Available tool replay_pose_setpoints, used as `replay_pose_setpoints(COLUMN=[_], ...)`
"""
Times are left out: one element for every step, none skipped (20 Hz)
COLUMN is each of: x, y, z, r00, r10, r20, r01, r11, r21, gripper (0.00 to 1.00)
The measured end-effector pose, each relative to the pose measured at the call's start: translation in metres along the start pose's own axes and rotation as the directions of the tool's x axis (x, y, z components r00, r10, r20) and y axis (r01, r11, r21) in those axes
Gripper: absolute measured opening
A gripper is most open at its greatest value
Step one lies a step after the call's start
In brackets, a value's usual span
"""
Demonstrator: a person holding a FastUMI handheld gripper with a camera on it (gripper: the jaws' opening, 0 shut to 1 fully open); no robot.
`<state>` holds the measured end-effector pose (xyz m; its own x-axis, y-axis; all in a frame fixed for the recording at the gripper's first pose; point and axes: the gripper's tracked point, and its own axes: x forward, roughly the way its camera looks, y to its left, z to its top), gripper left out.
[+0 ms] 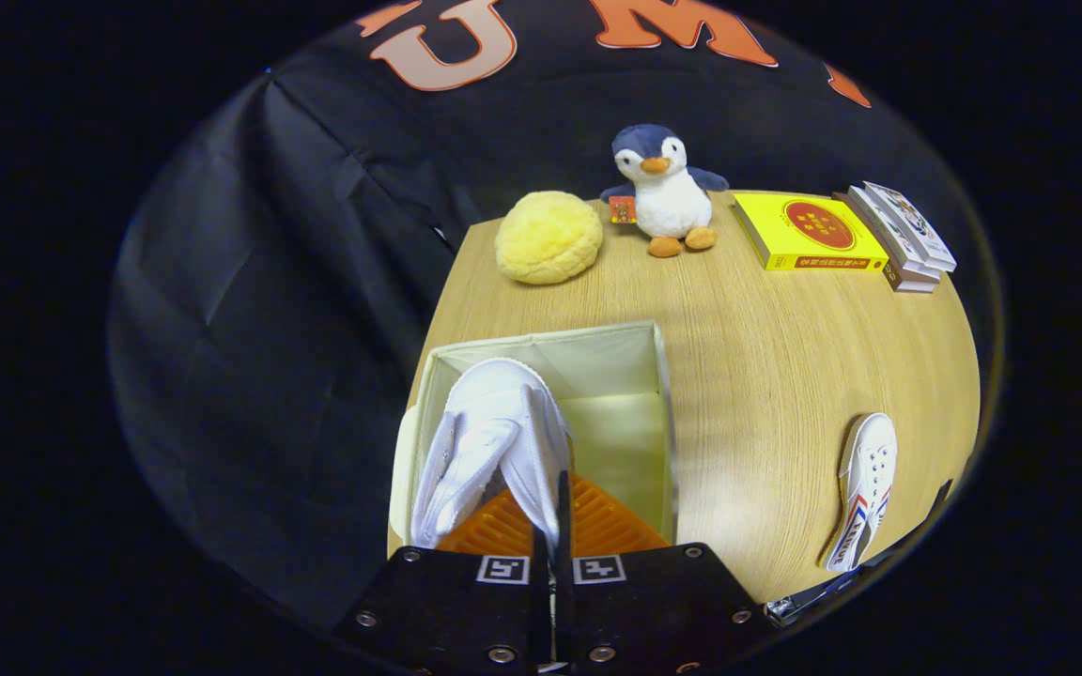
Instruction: Open the storage box then place both shoes into the box .Put the left shoe in first, then the right shoe, with the right side of both shoes facing outward in a uniform manner.
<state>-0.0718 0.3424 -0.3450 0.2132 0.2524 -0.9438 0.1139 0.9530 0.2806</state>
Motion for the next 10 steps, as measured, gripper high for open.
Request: replay_pose_setpoints(x=[0.009, 0.018, 0.026, 0.033, 0.04, 0.047, 0.053, 0.059, 0.066, 0.071], y=[0.002, 0.005, 0.008, 0.01, 0.011, 0.01, 0.009, 0.008, 0.007, 0.005], z=[-0.004, -0.009, -0.012, -0.015, -0.018, -0.021, -0.024, -0.026, -0.029, -0.032], r00=[1.0, 0.999, 0.998, 0.997, 0.995, 0.994, 0.992, 0.989, 0.987, 0.984], r10=[-0.013, -0.019, -0.022, -0.029, -0.04, -0.054, -0.071, -0.09, -0.104, -0.113], r20=[-0.023, -0.044, -0.064, -0.077, -0.089, -0.098, -0.105, -0.114, -0.124, -0.135], r01=[0.013, 0.02, 0.024, 0.031, 0.043, 0.057, 0.074, 0.094, 0.11, 0.121], r11=[1.0, 1.0, 0.999, 0.999, 0.999, 0.998, 0.997, 0.995, 0.993, 0.991], r21=[0.012, 0.019, 0.025, 0.028, 0.029, 0.026, 0.027, 0.033, 0.042, 0.056], gripper=[0.03, 0.03, 0.03, 0.03, 0.03, 0.03, 0.03, 0.03, 0.03, 0.03])
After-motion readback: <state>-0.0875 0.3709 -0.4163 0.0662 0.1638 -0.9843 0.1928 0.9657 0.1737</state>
